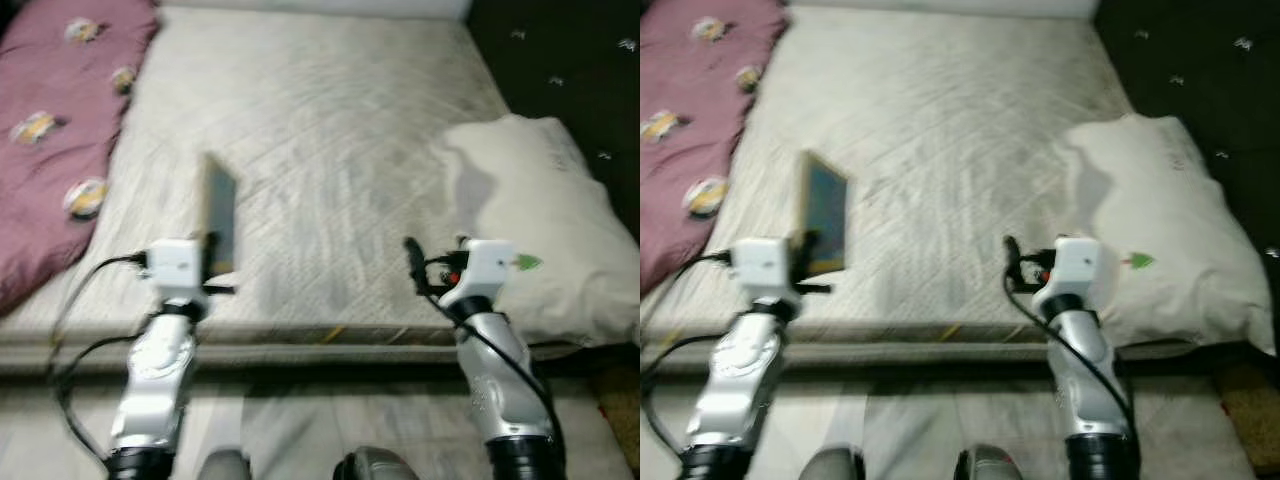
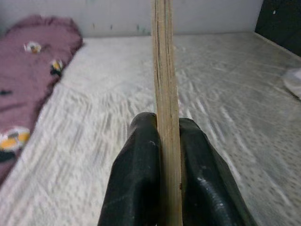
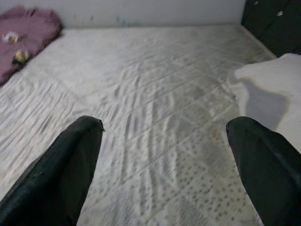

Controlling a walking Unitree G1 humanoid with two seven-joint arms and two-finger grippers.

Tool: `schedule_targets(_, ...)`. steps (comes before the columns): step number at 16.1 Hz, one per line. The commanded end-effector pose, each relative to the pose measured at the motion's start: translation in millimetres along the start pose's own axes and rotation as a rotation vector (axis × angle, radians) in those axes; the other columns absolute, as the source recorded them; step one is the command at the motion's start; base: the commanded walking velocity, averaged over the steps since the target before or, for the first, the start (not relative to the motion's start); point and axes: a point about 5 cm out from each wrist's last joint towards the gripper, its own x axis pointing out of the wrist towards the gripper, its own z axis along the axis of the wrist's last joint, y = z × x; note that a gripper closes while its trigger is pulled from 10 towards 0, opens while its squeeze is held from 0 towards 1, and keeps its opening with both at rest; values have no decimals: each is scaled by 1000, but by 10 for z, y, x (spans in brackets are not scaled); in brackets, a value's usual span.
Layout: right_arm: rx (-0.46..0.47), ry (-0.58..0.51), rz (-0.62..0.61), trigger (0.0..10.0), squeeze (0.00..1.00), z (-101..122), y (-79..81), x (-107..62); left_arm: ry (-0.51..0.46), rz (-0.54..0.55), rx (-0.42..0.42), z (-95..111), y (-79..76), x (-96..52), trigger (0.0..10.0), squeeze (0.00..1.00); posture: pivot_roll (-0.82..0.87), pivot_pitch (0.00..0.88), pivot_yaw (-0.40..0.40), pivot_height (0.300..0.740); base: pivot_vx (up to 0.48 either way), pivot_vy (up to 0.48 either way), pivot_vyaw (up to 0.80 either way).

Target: Clean up the room

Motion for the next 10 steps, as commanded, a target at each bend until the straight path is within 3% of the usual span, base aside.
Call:
schedule_targets(1,-13,16,-37,10000,0,-35,-121,-58,-66,-44,-15,130,-136,32,10000,0,-16,130,-40,740,322,0,0)
schedule_targets(4,-15,17,-38,10000,0,-38,-124,-62,-62,-45,-14,125,-141,26,10000,0,-15,130,-40,740,321,0,0)
schedule_targets(8,-5,15,-39,10000,0,-50,-132,-72,-38,-6,3,77,-151,9,10000,0,-13,130,-41,740,0,0,0)
schedule_targets(10,-50,16,-14,10000,0,-45,-115,-64,-32,-3,11,70,-144,7,10000,0,-11,129,-44,740,0,0,0)
